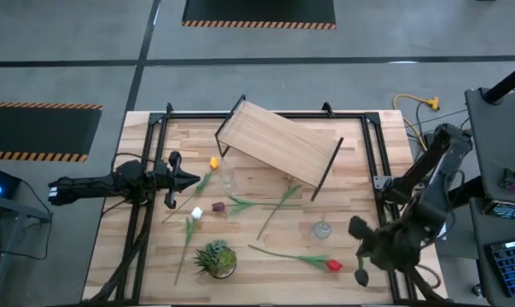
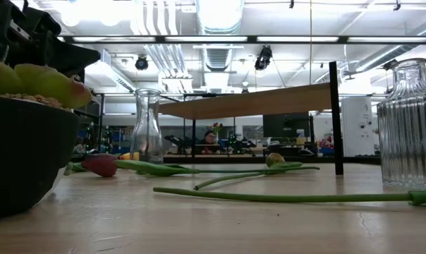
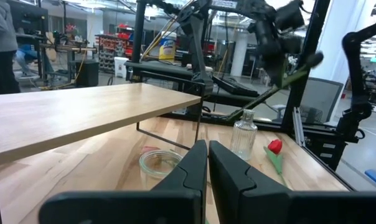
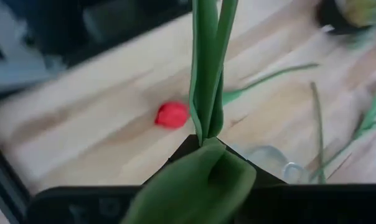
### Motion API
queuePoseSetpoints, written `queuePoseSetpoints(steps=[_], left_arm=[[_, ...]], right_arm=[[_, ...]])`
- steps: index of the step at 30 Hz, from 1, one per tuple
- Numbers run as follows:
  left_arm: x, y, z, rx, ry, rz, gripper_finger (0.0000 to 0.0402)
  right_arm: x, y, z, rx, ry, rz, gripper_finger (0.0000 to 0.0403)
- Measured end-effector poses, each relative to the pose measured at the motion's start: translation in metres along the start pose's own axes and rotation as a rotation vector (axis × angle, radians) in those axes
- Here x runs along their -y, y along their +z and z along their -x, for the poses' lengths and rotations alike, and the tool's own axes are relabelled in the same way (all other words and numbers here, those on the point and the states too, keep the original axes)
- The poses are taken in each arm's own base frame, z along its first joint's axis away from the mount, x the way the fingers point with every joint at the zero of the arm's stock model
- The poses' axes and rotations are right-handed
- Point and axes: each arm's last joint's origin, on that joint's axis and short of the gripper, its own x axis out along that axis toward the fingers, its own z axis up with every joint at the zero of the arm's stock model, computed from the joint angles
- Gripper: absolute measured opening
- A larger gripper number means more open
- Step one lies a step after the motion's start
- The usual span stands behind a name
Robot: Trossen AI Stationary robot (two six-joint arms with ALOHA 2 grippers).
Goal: Pick and place flowers into a vace then onto a shelf
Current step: Put the black tulip into the right transparent vase
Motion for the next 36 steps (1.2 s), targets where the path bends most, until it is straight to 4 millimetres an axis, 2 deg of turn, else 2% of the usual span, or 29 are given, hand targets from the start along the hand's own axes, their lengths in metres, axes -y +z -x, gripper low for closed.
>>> queuePoseSetpoints(steps=[9, 18, 28, 31, 36], left_arm=[[0.000, 0.000, 0.000, 0.000, 0.000, 0.000, 0.0000], [0.000, 0.000, 0.000, 0.000, 0.000, 0.000, 0.0000], [0.000, 0.000, 0.000, 0.000, 0.001, -0.045, 0.0000], [0.000, 0.000, 0.000, 0.000, 0.000, -0.045, 0.0000], [0.000, 0.000, 0.000, 0.000, 0.000, -0.045, 0.0000]], right_arm=[[0.014, -0.009, 0.050, 0.253, -0.125, -0.195, 0.0012], [0.026, -0.024, 0.083, 0.424, -0.289, -0.442, 0.0012], [0.036, -0.016, 0.099, 0.594, -0.575, -0.523, 0.0012], [0.040, -0.012, 0.104, 0.642, -0.688, -0.596, 0.0012], [0.042, -0.012, 0.103, 0.631, -0.825, -0.646, 0.0012]])
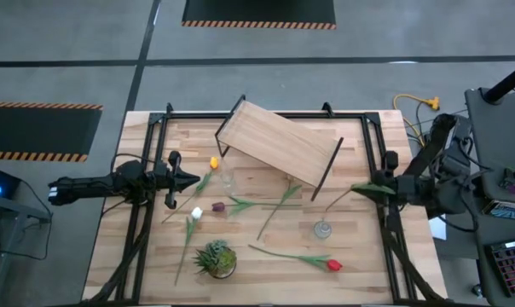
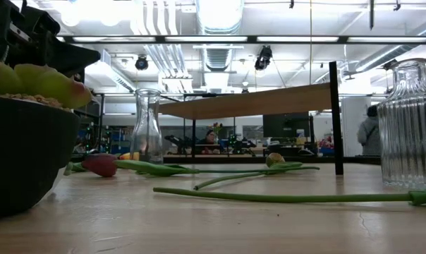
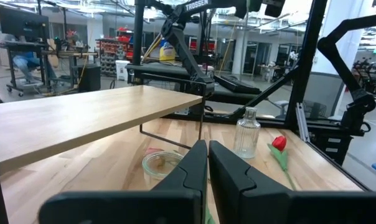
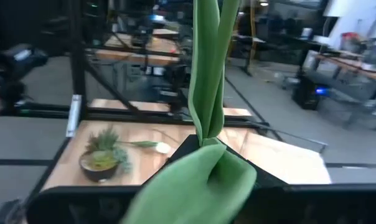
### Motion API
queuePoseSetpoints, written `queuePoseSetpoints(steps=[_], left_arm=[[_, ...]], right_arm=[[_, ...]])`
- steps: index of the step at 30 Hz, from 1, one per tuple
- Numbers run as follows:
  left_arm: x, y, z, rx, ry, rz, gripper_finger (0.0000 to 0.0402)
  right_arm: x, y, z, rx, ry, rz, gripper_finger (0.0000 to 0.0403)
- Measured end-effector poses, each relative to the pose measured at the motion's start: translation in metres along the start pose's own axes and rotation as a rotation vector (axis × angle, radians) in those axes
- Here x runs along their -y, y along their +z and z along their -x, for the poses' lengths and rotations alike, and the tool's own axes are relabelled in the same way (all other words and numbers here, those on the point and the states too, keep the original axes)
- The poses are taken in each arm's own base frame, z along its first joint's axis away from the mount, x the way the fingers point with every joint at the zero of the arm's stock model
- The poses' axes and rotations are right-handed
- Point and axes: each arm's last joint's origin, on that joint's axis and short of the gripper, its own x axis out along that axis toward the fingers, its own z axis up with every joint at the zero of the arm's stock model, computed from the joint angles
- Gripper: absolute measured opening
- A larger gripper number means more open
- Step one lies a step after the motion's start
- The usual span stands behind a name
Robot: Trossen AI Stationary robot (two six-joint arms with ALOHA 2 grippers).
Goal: Pick and place flowers into a vace then onto a shelf
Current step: Put the black tulip into the right transparent vase
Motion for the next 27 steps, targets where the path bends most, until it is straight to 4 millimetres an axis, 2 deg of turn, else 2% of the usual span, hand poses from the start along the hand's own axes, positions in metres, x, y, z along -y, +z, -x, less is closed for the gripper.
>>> queuePoseSetpoints(steps=[10, 20, 27], left_arm=[[0.000, 0.000, 0.000, 0.000, 0.000, 0.000, 0.0000], [0.000, 0.000, 0.000, 0.000, 0.000, 0.000, 0.0000], [0.000, 0.000, 0.000, 0.000, 0.000, 0.000, 0.0000]], right_arm=[[-0.015, -0.003, -0.008, -0.002, -0.045, -0.018, 0.0013], [-0.018, -0.004, -0.009, -0.004, -0.025, -0.127, 0.0013], [-0.030, -0.017, -0.016, -0.036, -0.019, -0.107, 0.0013]])
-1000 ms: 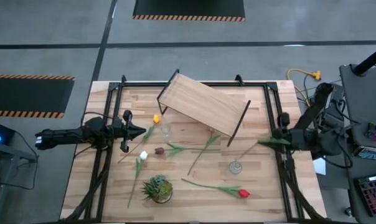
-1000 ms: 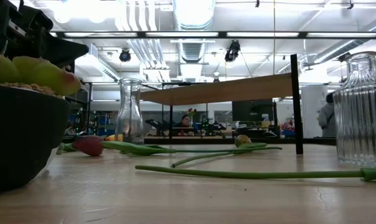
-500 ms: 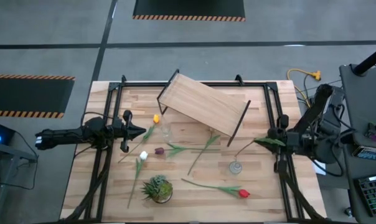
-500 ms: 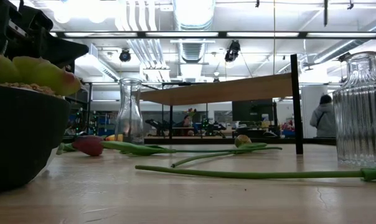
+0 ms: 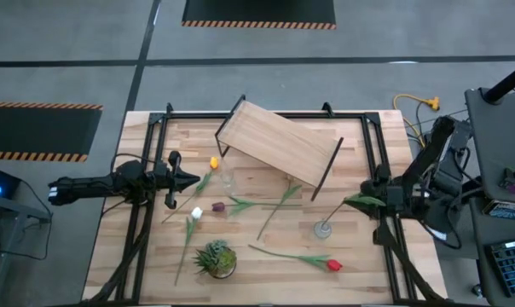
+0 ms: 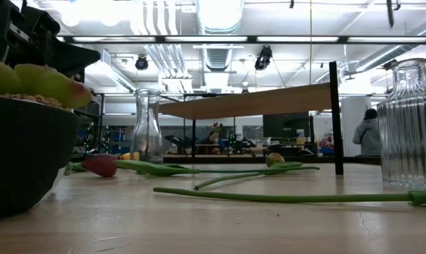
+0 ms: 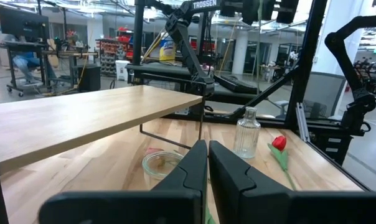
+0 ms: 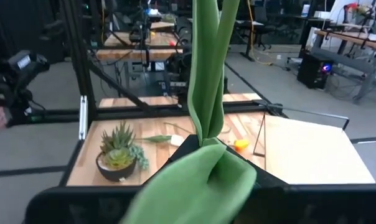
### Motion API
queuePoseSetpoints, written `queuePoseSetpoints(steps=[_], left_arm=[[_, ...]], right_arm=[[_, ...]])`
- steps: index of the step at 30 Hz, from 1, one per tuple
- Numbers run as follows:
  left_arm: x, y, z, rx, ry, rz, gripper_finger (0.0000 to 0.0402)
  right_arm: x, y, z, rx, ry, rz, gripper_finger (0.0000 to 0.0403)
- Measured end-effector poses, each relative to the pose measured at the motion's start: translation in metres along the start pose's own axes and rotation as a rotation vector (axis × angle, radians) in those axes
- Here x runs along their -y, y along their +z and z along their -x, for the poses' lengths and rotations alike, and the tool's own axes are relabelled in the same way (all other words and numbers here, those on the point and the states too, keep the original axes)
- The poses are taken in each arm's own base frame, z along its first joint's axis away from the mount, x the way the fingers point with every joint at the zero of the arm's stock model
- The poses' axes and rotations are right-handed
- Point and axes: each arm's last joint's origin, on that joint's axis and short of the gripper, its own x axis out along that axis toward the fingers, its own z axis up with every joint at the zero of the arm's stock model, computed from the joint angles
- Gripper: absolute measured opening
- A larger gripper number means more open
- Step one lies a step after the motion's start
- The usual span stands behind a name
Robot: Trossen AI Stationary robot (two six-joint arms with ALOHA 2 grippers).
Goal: Pick and place flowers into a vace then onto a shelf
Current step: Put the black tulip into the right transparent vase
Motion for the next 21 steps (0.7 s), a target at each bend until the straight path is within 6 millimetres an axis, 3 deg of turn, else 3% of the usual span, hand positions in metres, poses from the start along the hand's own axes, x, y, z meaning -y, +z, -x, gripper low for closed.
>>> queuePoseSetpoints(steps=[7, 21], left_arm=[[0.000, 0.000, 0.000, 0.000, 0.000, 0.000, 0.0000], [0.000, 0.000, 0.000, 0.000, 0.000, 0.000, 0.0000]], right_arm=[[-0.010, -0.015, -0.007, -0.029, -0.011, 0.031, 0.0013], [-0.010, -0.015, -0.006, -0.039, 0.009, 0.052, 0.0013]])
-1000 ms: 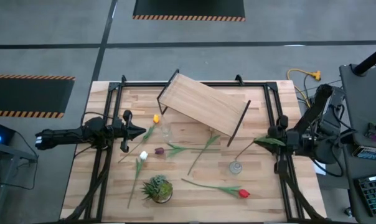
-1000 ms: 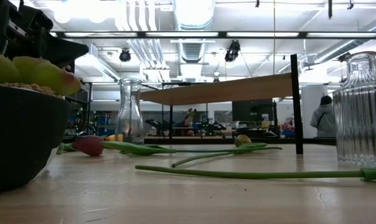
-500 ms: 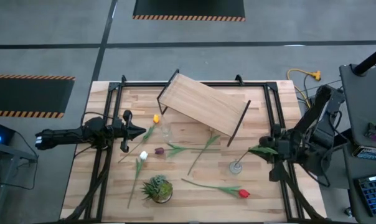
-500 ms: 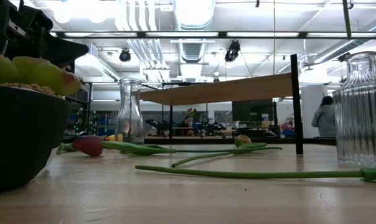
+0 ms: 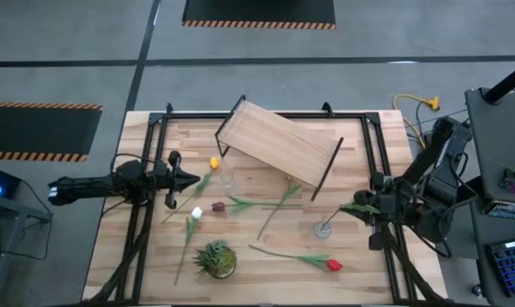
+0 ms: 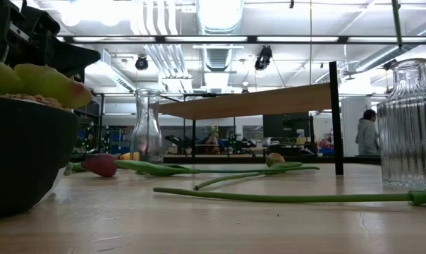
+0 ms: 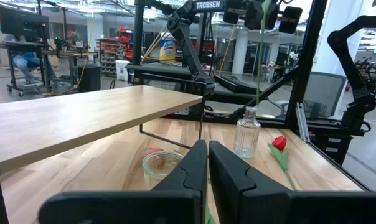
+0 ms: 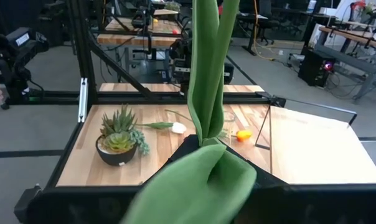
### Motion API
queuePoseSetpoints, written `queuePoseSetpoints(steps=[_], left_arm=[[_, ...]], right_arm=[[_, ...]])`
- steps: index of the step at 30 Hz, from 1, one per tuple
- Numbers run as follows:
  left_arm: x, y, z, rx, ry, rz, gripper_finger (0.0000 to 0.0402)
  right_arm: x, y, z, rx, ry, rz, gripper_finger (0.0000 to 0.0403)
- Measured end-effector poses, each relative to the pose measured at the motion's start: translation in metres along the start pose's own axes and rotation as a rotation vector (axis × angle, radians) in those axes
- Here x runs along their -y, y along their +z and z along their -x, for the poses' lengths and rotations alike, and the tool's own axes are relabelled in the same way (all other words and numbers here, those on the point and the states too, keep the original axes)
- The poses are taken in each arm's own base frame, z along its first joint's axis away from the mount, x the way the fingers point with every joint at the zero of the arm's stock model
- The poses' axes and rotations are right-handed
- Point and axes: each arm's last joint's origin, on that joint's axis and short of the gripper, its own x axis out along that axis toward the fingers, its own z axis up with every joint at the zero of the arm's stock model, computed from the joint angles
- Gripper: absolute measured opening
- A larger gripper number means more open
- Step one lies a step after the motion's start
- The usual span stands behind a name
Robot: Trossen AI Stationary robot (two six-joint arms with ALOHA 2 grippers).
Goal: Pick and place flowers into a vace then onto a shelf
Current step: Put the black tulip into the right transparent vase
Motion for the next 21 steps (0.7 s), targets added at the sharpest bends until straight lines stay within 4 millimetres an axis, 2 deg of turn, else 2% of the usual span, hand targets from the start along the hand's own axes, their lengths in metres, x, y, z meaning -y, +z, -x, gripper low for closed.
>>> queuePoseSetpoints(steps=[15, 21], left_arm=[[0.000, 0.000, 0.000, 0.000, 0.000, 0.000, 0.0000], [0.000, 0.000, 0.000, 0.000, 0.000, 0.000, 0.0000]], right_arm=[[0.002, -0.006, 0.001, -0.059, 0.054, 0.053, 0.0013], [0.000, -0.015, -0.002, -0.074, 0.049, 0.082, 0.0013]])
